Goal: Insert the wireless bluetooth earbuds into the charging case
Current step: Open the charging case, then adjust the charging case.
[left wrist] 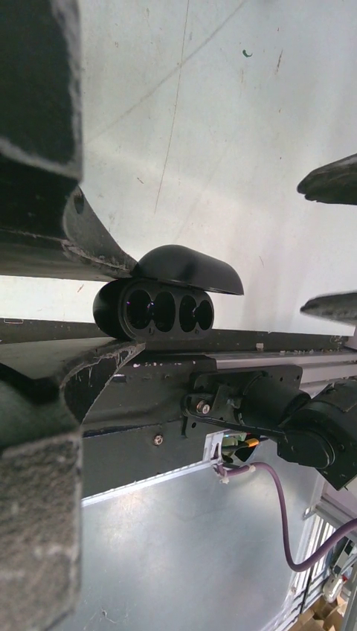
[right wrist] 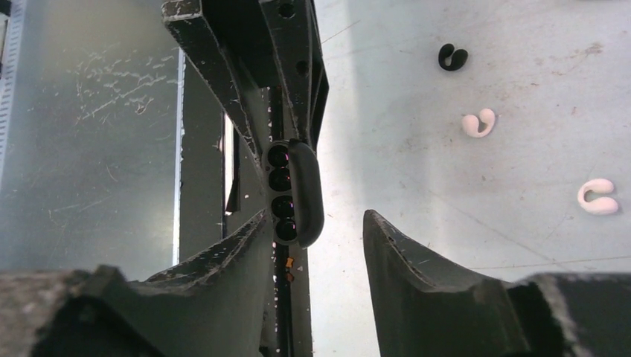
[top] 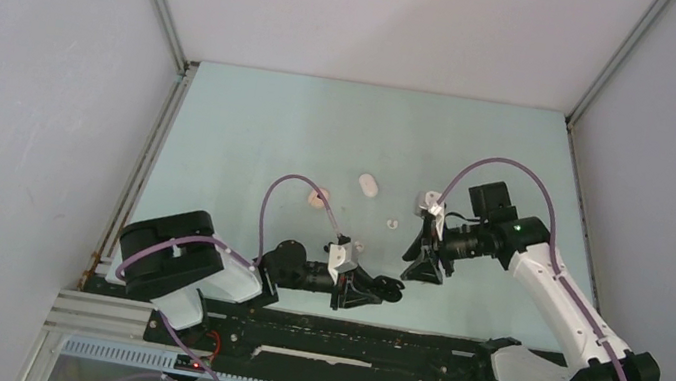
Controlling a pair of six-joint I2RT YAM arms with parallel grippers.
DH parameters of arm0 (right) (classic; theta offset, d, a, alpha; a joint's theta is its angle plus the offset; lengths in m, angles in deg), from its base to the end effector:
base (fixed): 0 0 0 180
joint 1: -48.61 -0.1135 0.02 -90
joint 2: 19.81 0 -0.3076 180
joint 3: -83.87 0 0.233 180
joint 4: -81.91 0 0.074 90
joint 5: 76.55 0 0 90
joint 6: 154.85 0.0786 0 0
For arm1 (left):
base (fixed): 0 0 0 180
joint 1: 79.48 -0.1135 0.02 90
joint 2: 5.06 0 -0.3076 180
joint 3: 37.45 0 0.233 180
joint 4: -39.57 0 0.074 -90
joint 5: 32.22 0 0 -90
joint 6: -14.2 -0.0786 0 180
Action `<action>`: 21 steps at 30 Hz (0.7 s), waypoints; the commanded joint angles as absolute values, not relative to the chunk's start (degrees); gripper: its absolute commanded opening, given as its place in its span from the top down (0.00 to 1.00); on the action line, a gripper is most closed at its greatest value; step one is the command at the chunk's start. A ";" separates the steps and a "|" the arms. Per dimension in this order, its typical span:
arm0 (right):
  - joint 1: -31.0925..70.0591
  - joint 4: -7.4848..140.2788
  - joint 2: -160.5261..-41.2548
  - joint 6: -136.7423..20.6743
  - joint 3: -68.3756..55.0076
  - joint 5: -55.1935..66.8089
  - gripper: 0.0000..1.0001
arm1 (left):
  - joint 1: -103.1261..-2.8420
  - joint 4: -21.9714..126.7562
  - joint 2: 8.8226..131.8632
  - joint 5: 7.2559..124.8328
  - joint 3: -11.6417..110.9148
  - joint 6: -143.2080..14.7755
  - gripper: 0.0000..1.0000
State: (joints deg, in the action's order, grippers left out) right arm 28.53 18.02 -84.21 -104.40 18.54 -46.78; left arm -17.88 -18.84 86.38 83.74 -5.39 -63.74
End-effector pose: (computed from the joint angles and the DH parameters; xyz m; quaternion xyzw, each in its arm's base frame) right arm 0.1376 0.1229 0.2940 -0.5199 0.6714 0.4466 0.2818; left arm 0.1082 -0.2724 0.2180 0.4341 0.5649 -0.5377 0.4508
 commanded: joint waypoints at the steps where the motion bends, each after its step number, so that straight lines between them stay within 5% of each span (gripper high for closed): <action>1: 26.20 16.79 -85.32 -107.17 17.45 -46.49 0.47 | -18.32 -22.66 86.74 84.85 -4.21 -63.32 1.00; 11: 20.28 18.22 -90.80 -106.61 17.45 -41.42 0.43 | -18.41 -23.58 86.47 85.36 -4.69 -63.23 1.00; 21: 19.52 17.03 -93.09 -107.39 16.56 -41.41 0.67 | -18.49 -23.56 86.51 85.01 -4.67 -63.08 1.00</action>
State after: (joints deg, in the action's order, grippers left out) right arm 19.88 17.74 -91.99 -106.04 18.54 -41.27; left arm -18.16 -20.46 86.44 84.59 -5.39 -63.70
